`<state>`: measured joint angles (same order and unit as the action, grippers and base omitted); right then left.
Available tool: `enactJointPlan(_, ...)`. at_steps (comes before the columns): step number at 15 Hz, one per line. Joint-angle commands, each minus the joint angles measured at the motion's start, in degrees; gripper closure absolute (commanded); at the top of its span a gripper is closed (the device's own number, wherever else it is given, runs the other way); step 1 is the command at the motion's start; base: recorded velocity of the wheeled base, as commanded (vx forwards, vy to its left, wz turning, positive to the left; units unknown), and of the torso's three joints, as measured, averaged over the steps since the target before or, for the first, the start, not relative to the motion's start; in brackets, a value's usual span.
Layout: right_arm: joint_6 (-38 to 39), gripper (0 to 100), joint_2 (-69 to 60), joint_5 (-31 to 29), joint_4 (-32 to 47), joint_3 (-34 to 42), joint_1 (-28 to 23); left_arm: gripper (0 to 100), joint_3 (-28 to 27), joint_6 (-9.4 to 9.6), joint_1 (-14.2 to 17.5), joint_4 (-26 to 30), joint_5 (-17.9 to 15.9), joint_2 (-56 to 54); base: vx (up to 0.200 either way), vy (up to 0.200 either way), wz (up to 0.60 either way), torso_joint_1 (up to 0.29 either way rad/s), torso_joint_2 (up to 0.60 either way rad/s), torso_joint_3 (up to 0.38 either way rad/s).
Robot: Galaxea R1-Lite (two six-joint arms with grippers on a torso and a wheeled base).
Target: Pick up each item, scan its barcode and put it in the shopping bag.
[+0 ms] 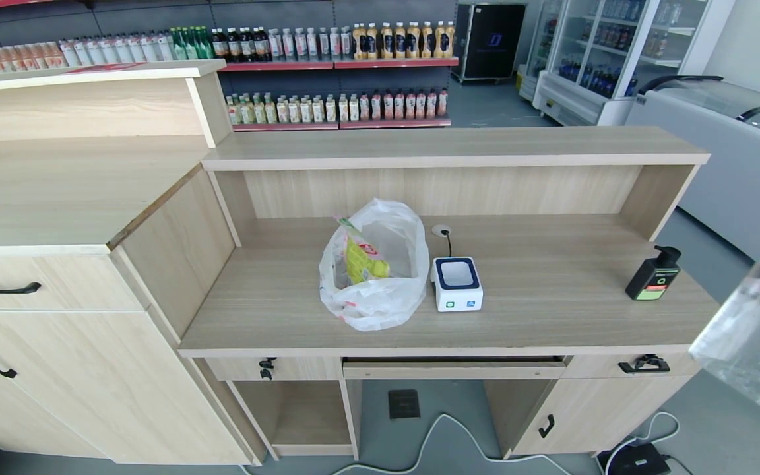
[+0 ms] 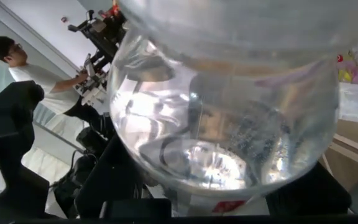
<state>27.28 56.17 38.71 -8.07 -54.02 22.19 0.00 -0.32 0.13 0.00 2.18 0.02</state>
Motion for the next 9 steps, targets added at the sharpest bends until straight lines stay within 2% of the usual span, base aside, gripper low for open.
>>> enactJointPlan(1,-3.8,100,3.9,-4.2,-1.5,0.0,-2.4,0,0.0,-0.03,0.0,0.0,0.0,0.0,0.000,0.000,0.00,0.000,0.00,0.000)
enactJointPlan(4,-7.2,100,11.7,-8.6,-11.2,0.4,-10.5,0,0.0,-0.03,0.0,0.0,0.0,0.0,0.000,0.000,0.00,0.000,0.00,0.000)
enactJointPlan(5,-10.2,100,14.2,-11.7,-14.3,0.4,-12.8,0,0.0,-0.03,0.0,0.0,0.0,0.0,0.000,0.000,0.00,0.000,0.00,0.000)
enactJointPlan(6,-11.6,100,15.1,-12.9,-15.3,0.4,-13.7,0,0.0,-0.03,0.0,0.0,0.0,0.0,0.000,0.000,0.00,0.000,0.00,0.000)
enactJointPlan(7,-16.4,100,19.2,-15.2,-19.6,1.0,-19.1,0,0.0,-0.03,0.0,0.0,0.0,0.0,0.000,0.000,0.00,0.000,0.00,0.000)
enactJointPlan(9,-26.2,100,22.9,-16.6,-22.0,1.2,-24.9,0,0.0,-0.03,0.0,0.0,0.0,0.0,0.000,0.000,0.00,0.000,0.00,0.000)
